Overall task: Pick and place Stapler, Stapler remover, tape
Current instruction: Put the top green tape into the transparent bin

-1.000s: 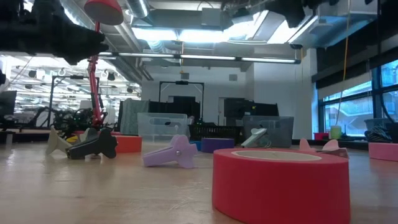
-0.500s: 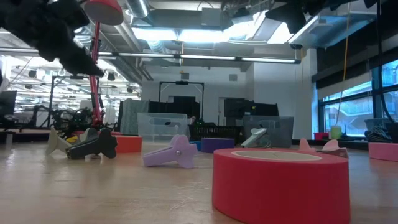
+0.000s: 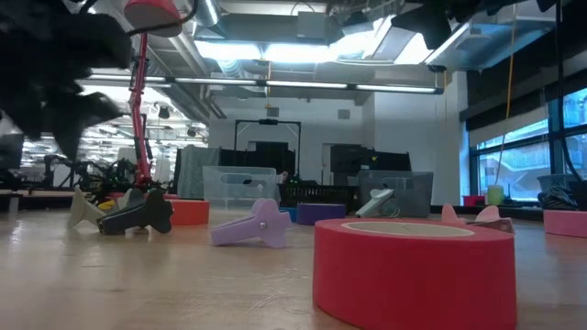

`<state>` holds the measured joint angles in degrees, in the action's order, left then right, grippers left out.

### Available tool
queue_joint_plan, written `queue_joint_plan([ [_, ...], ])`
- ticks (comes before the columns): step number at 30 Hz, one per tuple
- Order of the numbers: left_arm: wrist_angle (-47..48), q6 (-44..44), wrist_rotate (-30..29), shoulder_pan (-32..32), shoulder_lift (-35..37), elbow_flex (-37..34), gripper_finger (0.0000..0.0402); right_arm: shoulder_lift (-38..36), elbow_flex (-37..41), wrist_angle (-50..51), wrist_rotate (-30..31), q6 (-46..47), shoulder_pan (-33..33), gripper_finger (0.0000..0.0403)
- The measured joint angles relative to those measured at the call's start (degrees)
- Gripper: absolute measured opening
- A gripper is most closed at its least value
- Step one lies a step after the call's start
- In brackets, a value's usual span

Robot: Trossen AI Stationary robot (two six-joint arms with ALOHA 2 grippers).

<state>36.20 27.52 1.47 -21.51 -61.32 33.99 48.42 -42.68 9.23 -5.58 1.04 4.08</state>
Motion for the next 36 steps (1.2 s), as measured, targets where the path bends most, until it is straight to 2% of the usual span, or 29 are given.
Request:
queue_joint_plan([
  [4,8.02,4.55,2.89,-2.08,-0.83,0.97,0.0187,0.0,-0.02,0.0,0.0,-0.02,0.02,0.0249],
  [7,10.44,8.29,2.46,-3.55,-0.85,0.95,0.0187,0.0,-0.02,0.0,0.0,-0.02,0.02,0.0249],
  [11,10.53,10.82,-0.46,-5.29,-0.85,0.95,0.0187,0.0,-0.02,0.0,0.0,-0.02,0.02,0.0249],
  [18,10.3,13.87,-0.48,-7.92,-3.45,0.95,0.0187,0.0,-0.04,0.0,0.0,-0.02,0.02,0.0249],
  [33,5.47,13.67,-0.39,-11.45,-17.21,0.91,0.0186,0.0,-0.04,0.0,0.0,-0.04,0.02,0.0249],
  [36,5.74,11.84,-0.35,-11.39,-19.08,1.13,0.0175,0.0,-0.04,0.0,0.0,-0.04,0.02,0.0249],
])
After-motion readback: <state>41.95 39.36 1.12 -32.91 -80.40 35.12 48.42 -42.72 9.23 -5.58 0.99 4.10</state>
